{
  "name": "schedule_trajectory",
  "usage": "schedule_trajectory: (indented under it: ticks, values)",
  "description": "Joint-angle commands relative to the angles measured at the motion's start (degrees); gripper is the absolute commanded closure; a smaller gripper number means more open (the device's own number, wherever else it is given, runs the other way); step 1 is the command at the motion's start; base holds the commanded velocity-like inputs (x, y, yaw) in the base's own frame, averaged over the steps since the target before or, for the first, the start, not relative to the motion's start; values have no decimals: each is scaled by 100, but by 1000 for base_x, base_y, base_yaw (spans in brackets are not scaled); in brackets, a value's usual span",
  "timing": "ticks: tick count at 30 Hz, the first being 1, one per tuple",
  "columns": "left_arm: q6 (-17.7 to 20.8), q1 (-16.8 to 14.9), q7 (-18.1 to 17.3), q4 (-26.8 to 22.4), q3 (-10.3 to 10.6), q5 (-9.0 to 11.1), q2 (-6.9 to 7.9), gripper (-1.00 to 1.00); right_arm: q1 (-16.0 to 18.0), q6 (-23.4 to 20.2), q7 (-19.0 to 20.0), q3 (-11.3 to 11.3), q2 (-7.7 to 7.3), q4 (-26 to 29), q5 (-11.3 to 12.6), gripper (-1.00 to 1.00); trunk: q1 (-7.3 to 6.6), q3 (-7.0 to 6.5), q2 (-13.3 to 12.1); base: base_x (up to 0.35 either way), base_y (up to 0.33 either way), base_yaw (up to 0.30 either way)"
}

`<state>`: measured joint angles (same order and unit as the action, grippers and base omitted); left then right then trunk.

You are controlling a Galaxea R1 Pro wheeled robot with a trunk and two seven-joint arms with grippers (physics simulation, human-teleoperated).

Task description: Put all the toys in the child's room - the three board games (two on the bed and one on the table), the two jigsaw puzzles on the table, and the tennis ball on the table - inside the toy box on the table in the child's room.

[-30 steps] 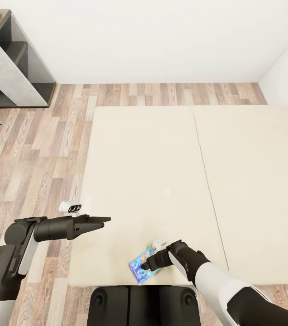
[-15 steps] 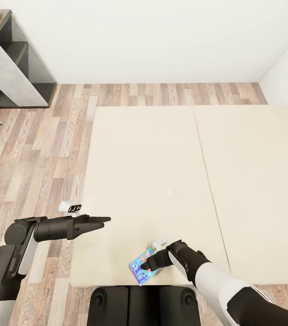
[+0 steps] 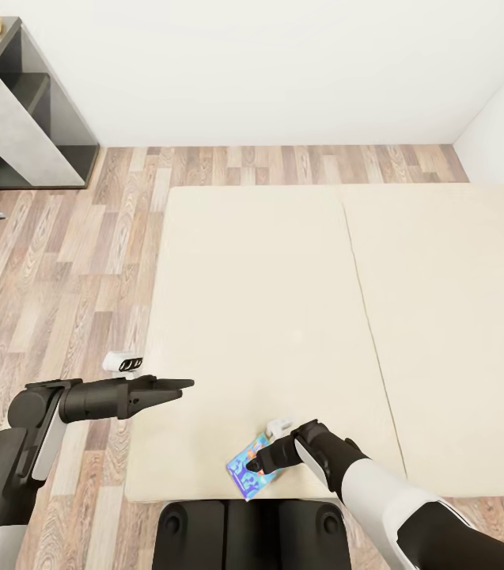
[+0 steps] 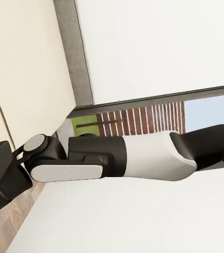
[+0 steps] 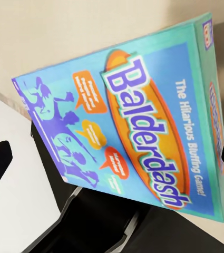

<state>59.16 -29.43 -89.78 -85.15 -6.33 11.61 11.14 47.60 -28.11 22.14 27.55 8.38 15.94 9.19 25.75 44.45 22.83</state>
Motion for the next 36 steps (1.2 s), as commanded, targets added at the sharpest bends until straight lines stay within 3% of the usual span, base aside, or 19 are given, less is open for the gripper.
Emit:
schedule_trajectory:
  ticks: [1, 36]
  values:
    - [61, -2, -22, -2, 1, -3, 2, -100, 4, -30, -8, 40, -3, 6, 59, -100, 3, 6, 9, 0, 3, 0]
    - [64, -2, -22, -2, 1, -5, 2, -100, 4, -34, -8, 40, -3, 6, 57, -100, 3, 6, 9, -10, 41, 0]
